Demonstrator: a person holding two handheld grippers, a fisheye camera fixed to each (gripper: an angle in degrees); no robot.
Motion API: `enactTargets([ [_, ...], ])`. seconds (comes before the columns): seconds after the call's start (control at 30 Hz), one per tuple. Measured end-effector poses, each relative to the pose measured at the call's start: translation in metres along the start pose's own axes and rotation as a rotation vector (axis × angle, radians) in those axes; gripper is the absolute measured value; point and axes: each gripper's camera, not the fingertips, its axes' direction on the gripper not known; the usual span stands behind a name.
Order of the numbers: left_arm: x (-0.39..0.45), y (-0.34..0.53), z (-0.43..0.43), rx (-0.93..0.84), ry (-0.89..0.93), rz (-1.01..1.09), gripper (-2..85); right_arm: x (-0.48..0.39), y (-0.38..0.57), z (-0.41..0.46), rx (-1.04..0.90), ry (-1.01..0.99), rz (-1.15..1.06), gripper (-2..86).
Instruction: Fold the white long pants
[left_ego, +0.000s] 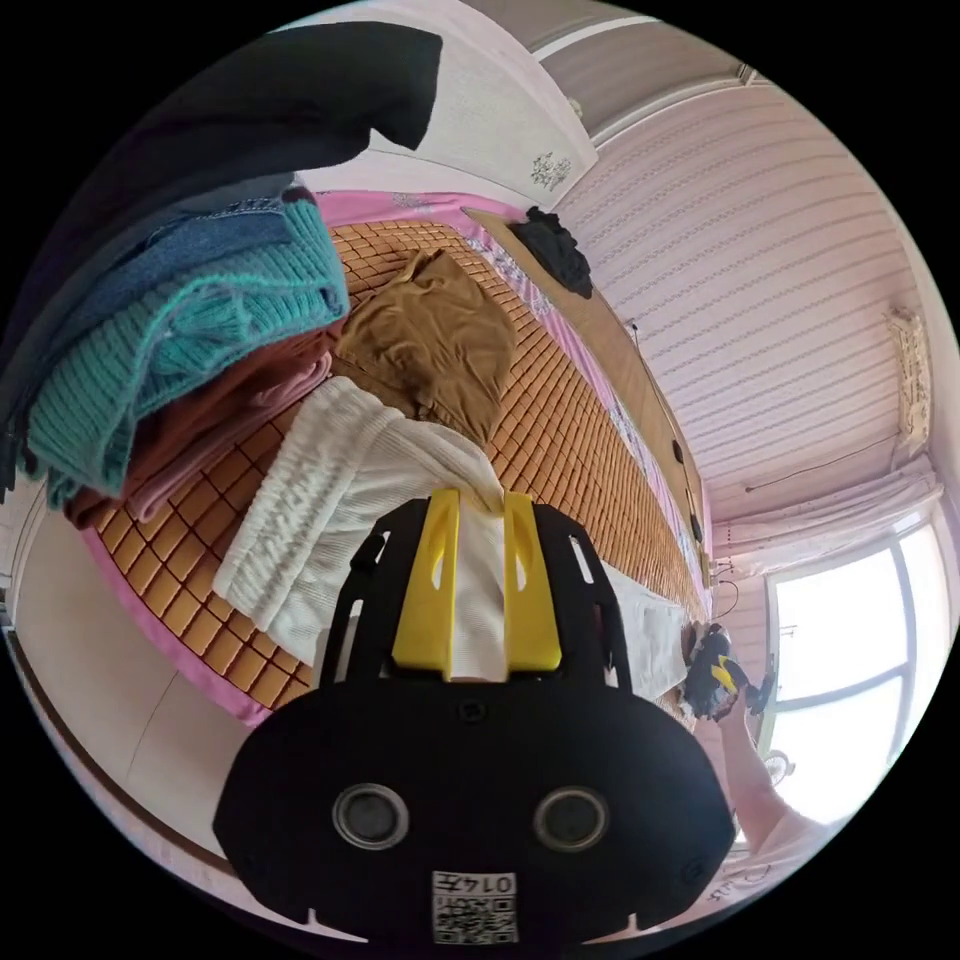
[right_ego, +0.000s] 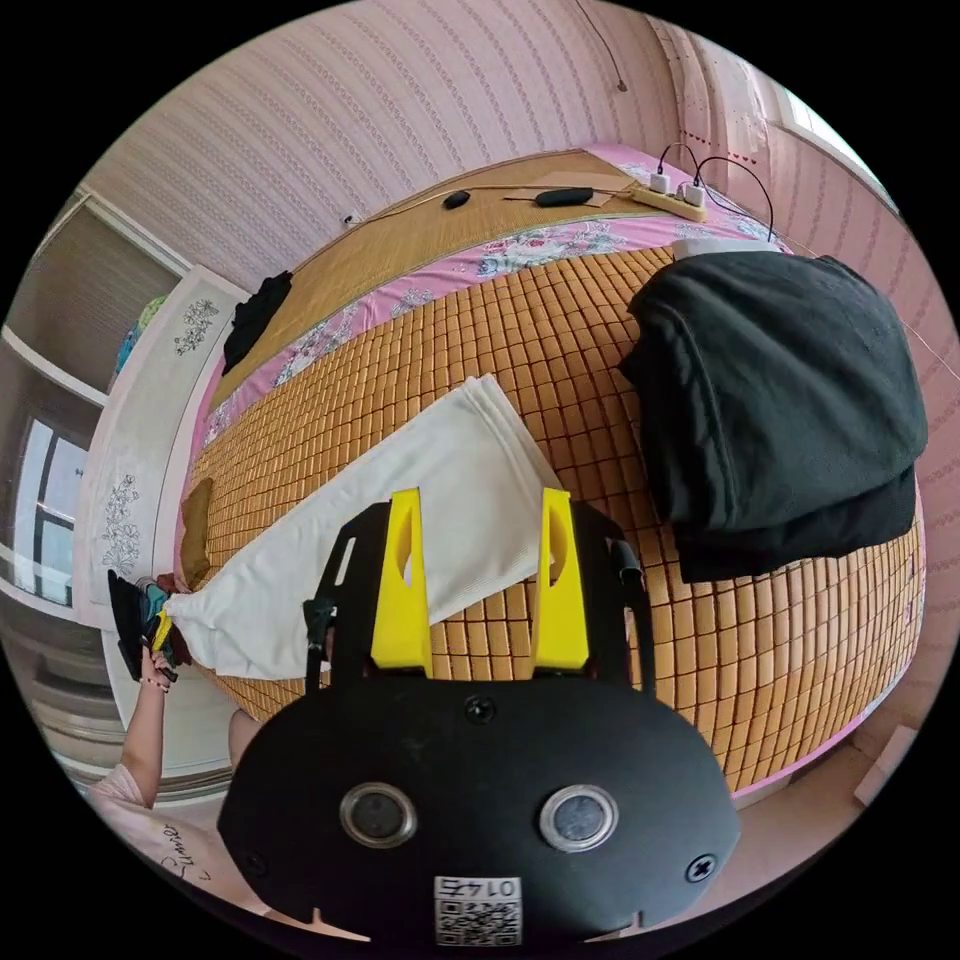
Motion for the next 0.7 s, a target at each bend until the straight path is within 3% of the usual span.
enactTargets([
  [0.13,0.019,0.027,-0.005,0.034,-0.036,0.102,6.5,0.053,0.050,0.028,-0.034,-0.130,0.120,15.8],
  [0.23,0.058,0.052,0.014,-0.104,-0.079,0.279,5.6,0.078,0.065,0.037,0.057,-0.367,0.224,15.8],
  [0.33,0.109,0.085,0.058,-0.291,-0.150,0.464,2.5,0.082,0.065,0.047,0.152,-0.463,0.356,16.1],
  [0.47,0.151,0.120,0.130,-0.482,-0.329,0.576,-0.6,0.065,0.056,0.053,0.096,-0.392,0.430,8.2],
  [0.53,0.166,0.124,0.132,-0.434,-0.348,0.634,-0.8,0.061,0.055,0.043,0.091,-0.386,0.397,4.8],
  [0.7,0.199,0.133,0.141,-0.536,-0.442,0.772,-1.0,0.069,0.088,-0.007,0.100,-0.400,0.303,2.8],
])
